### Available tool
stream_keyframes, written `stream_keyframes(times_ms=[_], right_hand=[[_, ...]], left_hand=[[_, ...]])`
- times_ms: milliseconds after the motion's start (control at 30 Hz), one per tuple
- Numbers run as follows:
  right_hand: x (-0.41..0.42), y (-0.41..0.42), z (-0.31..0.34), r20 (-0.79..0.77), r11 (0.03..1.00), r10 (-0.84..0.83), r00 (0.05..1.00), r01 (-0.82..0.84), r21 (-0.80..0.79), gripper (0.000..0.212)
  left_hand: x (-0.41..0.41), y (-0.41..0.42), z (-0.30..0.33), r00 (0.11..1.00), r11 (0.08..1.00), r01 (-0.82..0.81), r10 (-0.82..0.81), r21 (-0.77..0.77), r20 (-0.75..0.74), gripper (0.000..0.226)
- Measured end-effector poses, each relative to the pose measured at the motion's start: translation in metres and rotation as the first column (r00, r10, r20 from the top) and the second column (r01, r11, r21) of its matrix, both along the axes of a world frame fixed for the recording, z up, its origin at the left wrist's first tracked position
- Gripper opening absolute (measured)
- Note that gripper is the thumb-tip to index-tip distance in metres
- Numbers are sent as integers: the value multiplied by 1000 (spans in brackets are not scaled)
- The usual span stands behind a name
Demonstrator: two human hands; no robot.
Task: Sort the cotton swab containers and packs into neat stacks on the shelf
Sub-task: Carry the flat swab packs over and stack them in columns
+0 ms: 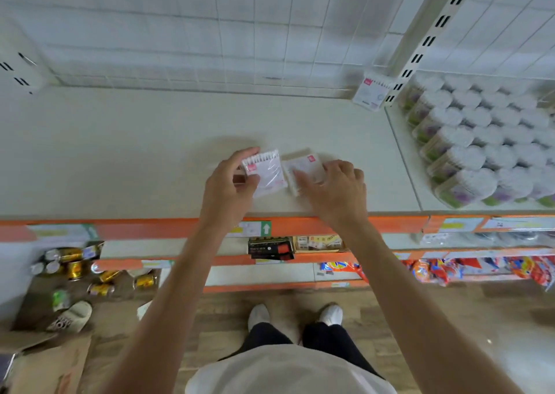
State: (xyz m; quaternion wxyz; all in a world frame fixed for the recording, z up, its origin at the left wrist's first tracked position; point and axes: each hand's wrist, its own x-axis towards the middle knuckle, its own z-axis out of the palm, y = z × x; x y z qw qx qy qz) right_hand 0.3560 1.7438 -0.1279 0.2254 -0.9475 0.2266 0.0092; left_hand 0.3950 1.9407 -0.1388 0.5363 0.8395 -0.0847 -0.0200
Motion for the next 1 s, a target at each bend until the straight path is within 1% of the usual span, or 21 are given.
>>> stream_keyframes(times_ms=[33, 67, 133, 200, 300, 400, 467, 533, 633, 767, 833, 900, 1000], right_hand=[[1, 5, -1, 13, 1000, 16, 1000, -16, -18, 71], [2, 8, 0, 40, 1000, 24, 999, -24, 8, 70], [3, 8, 3, 126, 987, 10, 992, -30, 156, 64], [-4, 8, 5, 230, 952, 28, 973, -96, 290, 54], [-17, 6, 7, 412, 907, 27, 911, -196, 373, 41], [-36, 0, 13, 453, 853, -24, 891, -218, 475, 39], [-55, -10, 16, 447, 808, -36, 894, -238, 539, 42], [-77, -26, 15, 454, 792, -51, 889, -241, 561, 43], [-114, -62, 9, 459, 806, -117, 880, -186, 562, 42], [-180, -119, 1, 418, 819, -267, 869, -24, 573, 37], [-218, -143, -5, 402, 805, -350, 846, 52, 591, 34], [-256, -166, -12, 380, 781, -441, 813, 139, 609, 32], [-313, -200, -18, 343, 745, -527, 777, 229, 626, 31]], left_hand=[[-2, 0, 0, 1000, 1000, 15, -15, -14, -3, 50], [-4, 1, 0, 999, 999, 32, -32, -23, -1, 53], [-9, 1, 0, 998, 997, 57, -56, -43, 19, 57], [-13, 2, -3, 997, 996, 63, -61, -65, 36, 57], [-20, 4, -1, 995, 991, 80, -73, -108, 67, 46], [-37, 9, 5, 992, 984, 102, -90, -145, 87, 35], [-55, 4, 7, 995, 983, 77, -65, -169, 74, 33], [-67, -10, 6, 993, 983, 102, -90, -155, 82, 32], [-79, -47, 4, 980, 976, 189, -180, -110, 89, 32], [-107, -110, 8, 946, 937, 323, -324, -133, 14, 32], [-127, -145, 4, 908, 902, 412, -418, -132, -22, 32], [-152, -183, -2, 854, 853, 512, -518, -99, -52, 33], [-197, -239, -8, 770, 778, 624, -627, -65, -118, 36]])
